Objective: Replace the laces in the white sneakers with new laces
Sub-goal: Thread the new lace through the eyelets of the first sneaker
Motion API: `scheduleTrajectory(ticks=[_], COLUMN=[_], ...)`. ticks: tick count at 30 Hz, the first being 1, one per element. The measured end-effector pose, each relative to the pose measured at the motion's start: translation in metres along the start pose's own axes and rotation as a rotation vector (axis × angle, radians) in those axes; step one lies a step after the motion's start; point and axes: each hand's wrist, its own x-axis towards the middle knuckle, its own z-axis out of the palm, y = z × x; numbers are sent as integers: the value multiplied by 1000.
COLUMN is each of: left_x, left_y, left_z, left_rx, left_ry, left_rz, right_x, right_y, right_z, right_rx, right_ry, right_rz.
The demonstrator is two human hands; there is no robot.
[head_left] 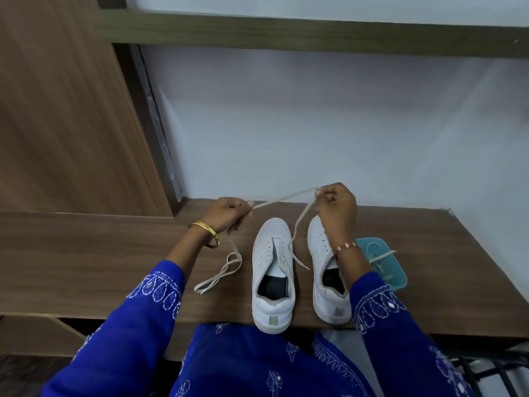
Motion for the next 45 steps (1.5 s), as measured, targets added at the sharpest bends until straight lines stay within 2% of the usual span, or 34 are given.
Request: scheduleTrajectory(ticks=[3, 7, 9, 11, 13, 17, 24, 27, 33, 36, 41, 45], left_x=[4, 11, 13, 13, 13, 14, 18, 16, 12, 13, 17, 21], left_y=[-1, 19, 32, 46, 57, 65, 66, 59, 57, 65, 80, 84], left_z=[-2, 9, 16, 21, 24, 22, 5, 11, 25, 25, 22, 13], left_rx=[-61, -168, -190, -243, -320, -405, -532, -422, -212, -173, -99, -91], left_ry=[78, 19, -11, -11, 5, 25, 202, 177, 77, 52, 2, 37], left_rz=[-41, 13, 67, 110, 132, 129, 98, 90, 82, 108, 156, 144], right_x=[-1, -16, -23, -31, -37, -46, -45, -40, -20, -12, -9, 3], right_y=[7, -1, -7, -14, -16, -11, 25, 26, -5, -13, -16, -19], right_z=[3, 18, 28, 35, 38, 39, 38, 33, 25, 26, 29, 20], right_rx=[-160, -279, -253, -150, -80, -110, -331, -375, -73, -86, -99, -26], right_ry=[-136, -377, -514, -624, -687, -801, -707, -701, -470, -387, -376, -210], right_rz=[42, -83, -98, -26, 4, 14, -43, -92, -13, -27, -87, -90])
